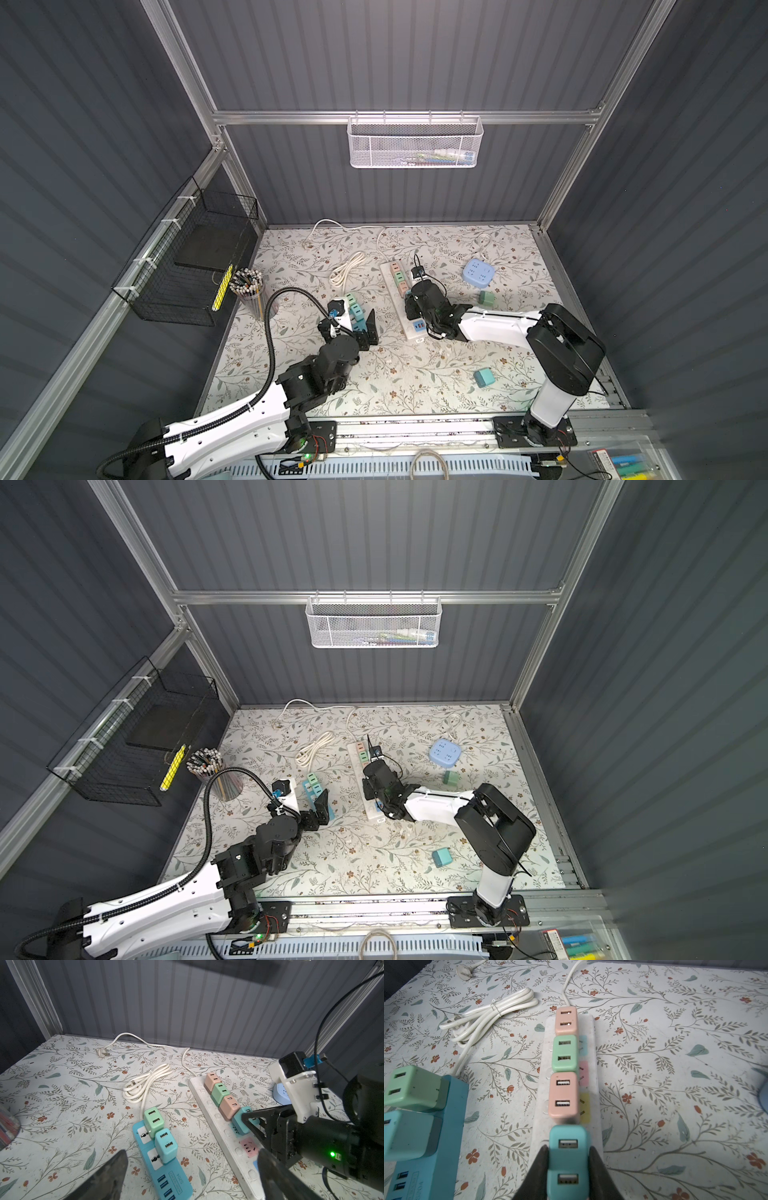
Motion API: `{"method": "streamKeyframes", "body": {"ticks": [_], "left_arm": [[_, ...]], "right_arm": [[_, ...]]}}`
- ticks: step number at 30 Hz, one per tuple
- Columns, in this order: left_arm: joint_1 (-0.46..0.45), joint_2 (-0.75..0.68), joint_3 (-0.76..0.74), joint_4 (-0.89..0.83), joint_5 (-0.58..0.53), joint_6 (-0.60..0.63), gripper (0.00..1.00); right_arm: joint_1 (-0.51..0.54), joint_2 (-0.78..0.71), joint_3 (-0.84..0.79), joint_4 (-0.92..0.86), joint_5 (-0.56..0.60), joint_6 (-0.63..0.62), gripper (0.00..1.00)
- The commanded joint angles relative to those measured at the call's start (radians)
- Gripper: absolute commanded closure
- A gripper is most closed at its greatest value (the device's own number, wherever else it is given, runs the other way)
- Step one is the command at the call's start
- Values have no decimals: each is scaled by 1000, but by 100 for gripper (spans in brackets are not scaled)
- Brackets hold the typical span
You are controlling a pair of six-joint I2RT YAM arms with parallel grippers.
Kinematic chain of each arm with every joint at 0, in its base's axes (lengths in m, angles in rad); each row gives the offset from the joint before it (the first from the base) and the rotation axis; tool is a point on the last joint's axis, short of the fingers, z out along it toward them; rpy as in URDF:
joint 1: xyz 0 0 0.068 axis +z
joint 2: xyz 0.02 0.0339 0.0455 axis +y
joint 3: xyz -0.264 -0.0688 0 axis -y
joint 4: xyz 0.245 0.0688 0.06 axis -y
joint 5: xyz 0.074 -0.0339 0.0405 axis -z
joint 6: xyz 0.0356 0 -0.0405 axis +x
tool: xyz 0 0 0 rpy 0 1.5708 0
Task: Insert the plug
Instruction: 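Press the teal charger down into the socket with the right gripper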
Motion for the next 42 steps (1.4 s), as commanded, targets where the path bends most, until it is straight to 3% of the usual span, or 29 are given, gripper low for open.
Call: {"method": "streamKeyframes", "body": {"ticks": [1, 24, 42], "left_arm": [[5, -8, 15, -5, -10, 5, 3], [5, -6, 16, 1, -9, 6, 3], [4, -17, 10, -1, -9, 3, 3]], "right_arm": [[8, 1, -15, -37, 3, 17, 80], [14, 52, 127, -171, 34, -44, 80], [26, 139, 73, -168, 58, -19, 79]]}}
